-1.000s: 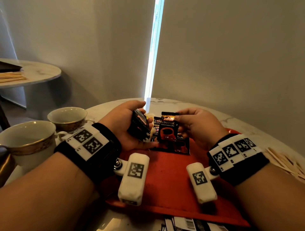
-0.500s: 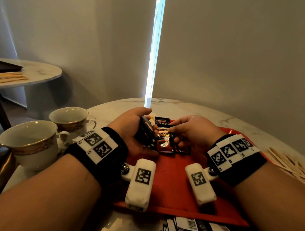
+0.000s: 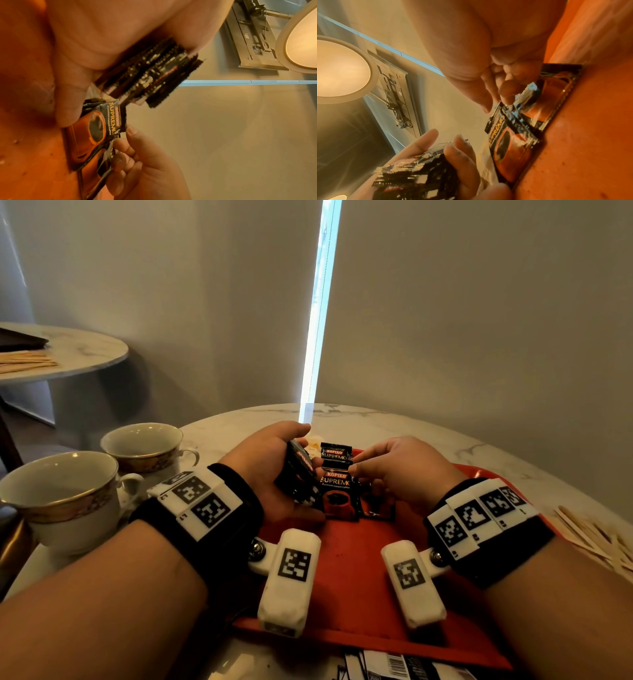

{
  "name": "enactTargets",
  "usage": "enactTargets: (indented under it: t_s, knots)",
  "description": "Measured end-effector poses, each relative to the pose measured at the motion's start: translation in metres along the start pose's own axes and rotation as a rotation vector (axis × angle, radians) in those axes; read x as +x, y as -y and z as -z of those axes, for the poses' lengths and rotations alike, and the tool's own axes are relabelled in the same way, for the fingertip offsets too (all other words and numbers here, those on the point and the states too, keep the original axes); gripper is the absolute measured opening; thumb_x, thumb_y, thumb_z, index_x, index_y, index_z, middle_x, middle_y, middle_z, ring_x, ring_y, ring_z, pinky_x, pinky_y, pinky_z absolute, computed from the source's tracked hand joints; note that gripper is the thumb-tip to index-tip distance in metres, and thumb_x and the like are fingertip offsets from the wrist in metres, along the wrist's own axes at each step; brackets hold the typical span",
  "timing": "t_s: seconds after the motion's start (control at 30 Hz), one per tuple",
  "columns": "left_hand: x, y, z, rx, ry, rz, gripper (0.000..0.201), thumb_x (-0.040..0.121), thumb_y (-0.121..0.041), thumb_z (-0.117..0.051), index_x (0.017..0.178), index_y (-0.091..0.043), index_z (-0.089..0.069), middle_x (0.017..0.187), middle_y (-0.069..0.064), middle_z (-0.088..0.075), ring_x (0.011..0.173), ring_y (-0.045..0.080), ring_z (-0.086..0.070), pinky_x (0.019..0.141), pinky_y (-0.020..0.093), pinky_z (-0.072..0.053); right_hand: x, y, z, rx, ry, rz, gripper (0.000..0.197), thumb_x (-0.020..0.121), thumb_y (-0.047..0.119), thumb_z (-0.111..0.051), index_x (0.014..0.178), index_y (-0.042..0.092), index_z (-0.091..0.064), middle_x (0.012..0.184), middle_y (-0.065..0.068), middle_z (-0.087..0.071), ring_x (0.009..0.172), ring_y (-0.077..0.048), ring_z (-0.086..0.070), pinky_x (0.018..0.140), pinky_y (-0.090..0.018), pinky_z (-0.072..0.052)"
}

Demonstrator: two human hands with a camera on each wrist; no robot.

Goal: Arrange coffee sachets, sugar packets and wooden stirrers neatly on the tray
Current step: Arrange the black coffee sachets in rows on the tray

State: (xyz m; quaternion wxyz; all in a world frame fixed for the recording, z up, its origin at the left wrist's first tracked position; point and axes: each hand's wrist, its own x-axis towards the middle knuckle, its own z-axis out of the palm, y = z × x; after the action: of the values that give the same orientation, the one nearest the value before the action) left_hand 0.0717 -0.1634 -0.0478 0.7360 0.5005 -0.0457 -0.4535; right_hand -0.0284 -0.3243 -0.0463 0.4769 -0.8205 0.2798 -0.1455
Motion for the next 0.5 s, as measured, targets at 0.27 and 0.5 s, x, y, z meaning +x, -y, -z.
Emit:
enactTargets:
  t_s: [0.27,0.5]
  knots:
    - [-0.0019,-0.0019,-0.0010,0.014,-0.017,-0.018,0.020,0.095,-0.037,-0.058,0.102,-0.019,-0.053,0.074,0.006,-0.057,0.064,0.018,-0.055,0.075,0.044,-0.050,0.0012,0.0022,0.0020,0.041,0.000,0.036,0.014,0.087,0.010,-0.075,0.101,0.009,-0.071,0.088,-0.014,-0.073,0.057,-0.016,-0.062,0.049,-0.030,-0.048]
    - [-0.0038,-0.0030,-0.0006,0.031,-0.006,-0.014,0.021,0.095,-0.039,-0.058,0.099,-0.019,-0.053,0.071,0.005,-0.058,0.059,0.018,-0.058,0.066,0.044,-0.048,-0.0042,0.0075,0.0015,0.171,0.093,-0.006,0.013,0.094,0.008,-0.064,0.101,-0.003,-0.063,0.080,-0.020,-0.070,0.057,-0.026,-0.067,0.047,-0.030,-0.051]
